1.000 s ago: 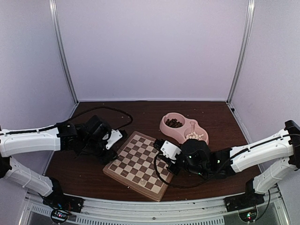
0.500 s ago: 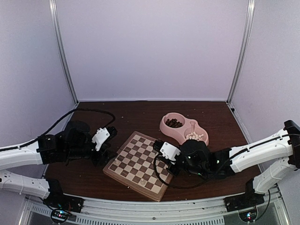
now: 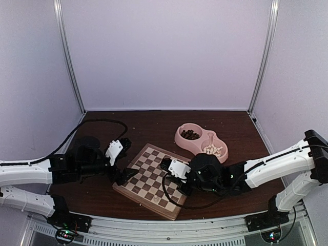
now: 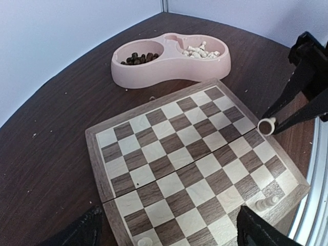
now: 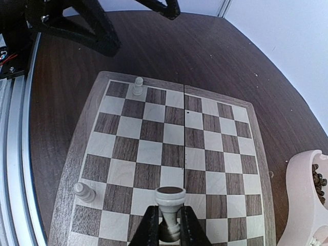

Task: Set up the chess pieces on the board
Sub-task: Pass from the right arm to the left

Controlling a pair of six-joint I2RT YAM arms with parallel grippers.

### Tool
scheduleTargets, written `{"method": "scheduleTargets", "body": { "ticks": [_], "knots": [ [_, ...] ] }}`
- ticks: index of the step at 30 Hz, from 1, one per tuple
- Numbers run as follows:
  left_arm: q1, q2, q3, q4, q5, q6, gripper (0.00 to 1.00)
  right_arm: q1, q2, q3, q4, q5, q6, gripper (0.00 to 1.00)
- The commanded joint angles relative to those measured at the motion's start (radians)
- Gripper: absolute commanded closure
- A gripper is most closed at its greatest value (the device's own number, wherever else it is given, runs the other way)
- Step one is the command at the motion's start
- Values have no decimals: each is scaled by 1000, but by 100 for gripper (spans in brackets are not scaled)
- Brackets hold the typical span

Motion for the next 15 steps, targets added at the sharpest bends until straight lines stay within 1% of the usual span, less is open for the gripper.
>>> {"method": "scheduleTargets", "body": {
  "ticks": [1, 5, 7, 9, 11, 12, 14, 15],
  "knots": [
    [-6, 31, 67, 164, 46, -52, 9, 0, 6, 27, -22, -49, 3, 100],
    [-6, 61, 60, 273, 27, -45, 7, -6, -7, 11, -10, -56, -4, 99],
    [-6, 72, 30, 347, 32, -18, 3, -6, -10, 4, -6, -67, -10, 98],
    [-6, 78, -7, 424, 37, -11, 2, -6, -13, 2, -8, -72, -16, 98],
    [-6, 75, -43, 455, -11, -50, 2, -7, -19, -4, -5, -71, -23, 98],
    [-6, 61, -45, 435, -30, -83, 2, -7, -22, -6, -2, -69, -25, 98],
    [-6, 48, -52, 419, 1, -105, 4, -7, -27, -11, 2, -66, -32, 98],
    [-6, 59, -52, 432, 75, -108, 8, -7, -30, -11, -3, -67, -40, 97]
  ]
}}
